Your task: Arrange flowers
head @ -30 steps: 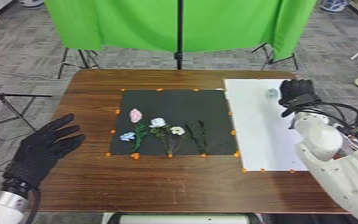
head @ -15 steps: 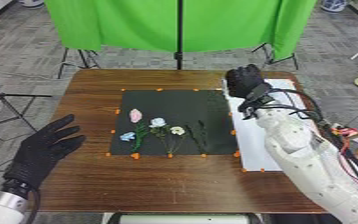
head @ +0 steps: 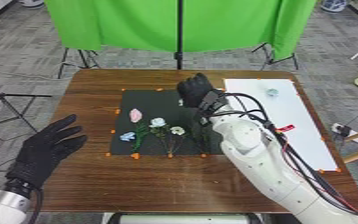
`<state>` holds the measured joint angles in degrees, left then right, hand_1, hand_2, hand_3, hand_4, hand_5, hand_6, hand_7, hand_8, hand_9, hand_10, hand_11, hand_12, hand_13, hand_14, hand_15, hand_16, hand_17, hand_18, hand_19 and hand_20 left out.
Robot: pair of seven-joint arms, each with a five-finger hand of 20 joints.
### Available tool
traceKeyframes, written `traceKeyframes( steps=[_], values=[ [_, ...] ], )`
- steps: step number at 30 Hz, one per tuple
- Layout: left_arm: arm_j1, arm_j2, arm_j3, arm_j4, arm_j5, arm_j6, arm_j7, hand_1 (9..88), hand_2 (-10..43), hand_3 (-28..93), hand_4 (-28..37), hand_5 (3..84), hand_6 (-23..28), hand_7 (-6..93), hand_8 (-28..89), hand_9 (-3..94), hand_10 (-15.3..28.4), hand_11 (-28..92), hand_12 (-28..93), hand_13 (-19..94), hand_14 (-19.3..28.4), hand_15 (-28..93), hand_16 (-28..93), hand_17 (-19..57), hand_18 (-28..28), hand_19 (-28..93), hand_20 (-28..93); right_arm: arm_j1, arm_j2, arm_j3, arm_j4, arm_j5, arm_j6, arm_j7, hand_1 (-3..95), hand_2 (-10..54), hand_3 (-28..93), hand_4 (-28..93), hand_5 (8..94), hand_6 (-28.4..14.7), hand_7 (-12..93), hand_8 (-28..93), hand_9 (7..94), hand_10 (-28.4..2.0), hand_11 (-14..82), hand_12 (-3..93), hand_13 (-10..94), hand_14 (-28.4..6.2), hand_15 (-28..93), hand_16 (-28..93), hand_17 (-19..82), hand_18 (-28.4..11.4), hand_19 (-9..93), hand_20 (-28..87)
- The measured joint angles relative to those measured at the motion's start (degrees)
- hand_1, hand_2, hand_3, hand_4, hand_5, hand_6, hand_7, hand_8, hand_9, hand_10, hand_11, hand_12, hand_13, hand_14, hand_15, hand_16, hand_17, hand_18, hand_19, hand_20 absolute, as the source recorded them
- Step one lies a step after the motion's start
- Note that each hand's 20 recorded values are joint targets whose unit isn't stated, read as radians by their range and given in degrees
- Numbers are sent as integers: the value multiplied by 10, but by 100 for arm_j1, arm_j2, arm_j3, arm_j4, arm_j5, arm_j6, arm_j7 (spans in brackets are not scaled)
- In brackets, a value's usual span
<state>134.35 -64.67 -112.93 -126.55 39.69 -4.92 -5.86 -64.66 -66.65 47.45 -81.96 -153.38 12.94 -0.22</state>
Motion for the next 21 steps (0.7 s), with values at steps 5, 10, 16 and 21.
traceKeyframes(
  steps=[5,10,16,21],
  values=[
    [-13,0,5,1,0,0,-2,262,1,711,-261,341,20,247,-116,298,129,308,135,267,158,470,-25,-74,234,539,98,-54,22,-1,53,-151,-119,-55,546,-95,833,-283,697,8,530,-162,874,-25,132,408,838,31,311,462,355,-147,790,436],
    [-12,0,9,2,0,0,-2,262,1,711,-260,341,20,248,-116,298,129,308,136,267,158,469,-24,-74,234,539,98,-95,50,15,61,-247,-371,-133,539,-95,836,-283,686,12,537,-161,870,-21,131,410,827,32,317,461,342,-148,789,439],
    [-30,0,19,13,0,0,-13,262,1,711,-261,341,20,248,-116,298,129,307,135,268,158,469,-24,-74,234,539,99,-109,51,34,95,-404,-574,-149,496,-95,825,-283,654,17,538,-165,841,-18,127,411,790,27,337,449,313,-152,782,443],
    [-45,0,19,19,0,-3,-44,262,1,711,-261,341,20,247,-116,297,129,308,136,267,158,468,-24,-74,233,539,99,-135,58,100,58,-494,-881,-176,402,-95,811,-283,641,13,525,-164,807,-29,166,381,746,1,440,344,289,-159,777,461]
  ],
)
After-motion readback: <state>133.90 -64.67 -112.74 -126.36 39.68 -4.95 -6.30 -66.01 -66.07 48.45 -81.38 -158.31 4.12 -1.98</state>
